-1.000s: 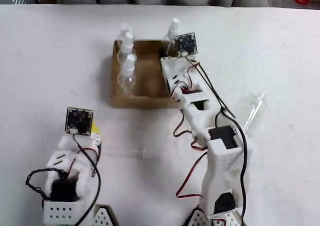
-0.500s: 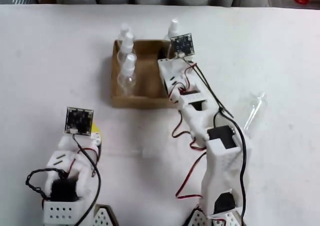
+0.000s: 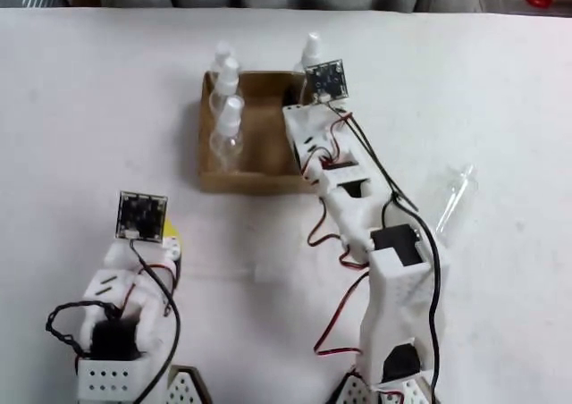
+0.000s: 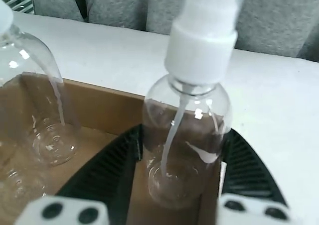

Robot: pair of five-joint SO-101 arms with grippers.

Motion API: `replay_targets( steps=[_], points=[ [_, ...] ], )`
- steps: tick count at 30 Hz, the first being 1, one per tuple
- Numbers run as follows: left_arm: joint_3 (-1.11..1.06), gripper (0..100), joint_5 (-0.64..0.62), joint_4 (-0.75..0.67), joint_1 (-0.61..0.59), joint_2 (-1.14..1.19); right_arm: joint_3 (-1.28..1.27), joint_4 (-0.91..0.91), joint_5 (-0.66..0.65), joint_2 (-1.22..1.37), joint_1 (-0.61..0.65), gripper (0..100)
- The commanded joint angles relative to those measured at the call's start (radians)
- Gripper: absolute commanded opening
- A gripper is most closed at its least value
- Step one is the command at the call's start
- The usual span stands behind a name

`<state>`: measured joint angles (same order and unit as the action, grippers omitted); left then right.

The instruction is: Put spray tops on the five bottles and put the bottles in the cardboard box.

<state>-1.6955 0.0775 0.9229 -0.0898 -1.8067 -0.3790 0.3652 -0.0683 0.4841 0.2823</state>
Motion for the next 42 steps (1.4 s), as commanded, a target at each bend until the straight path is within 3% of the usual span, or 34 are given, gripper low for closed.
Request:
replay_targets(
  steps=[1,5,29,34,42],
  points=[
    [0.003,2,0.011,-0.003,-0.012,-0.013,0.011,-0.007,0.003,-0.002,0.005,29.6],
    [0.003,2,0.011,-0.003,-0.013,-0.013,0.015,-0.002,0.003,0.028,0.005,37.7],
    [0.003,2,0.011,-0.003,-0.016,-0.013,0.014,0.124,0.003,0.038,0.005,37.9],
    [0.003,2,0.011,-0.003,-0.016,-0.013,0.005,0.127,-0.109,0.062,0.015,37.7],
    [0.003,2,0.011,-0.003,-0.016,-0.013,-0.003,0.124,-0.094,0.087,0.016,37.7]
  ],
)
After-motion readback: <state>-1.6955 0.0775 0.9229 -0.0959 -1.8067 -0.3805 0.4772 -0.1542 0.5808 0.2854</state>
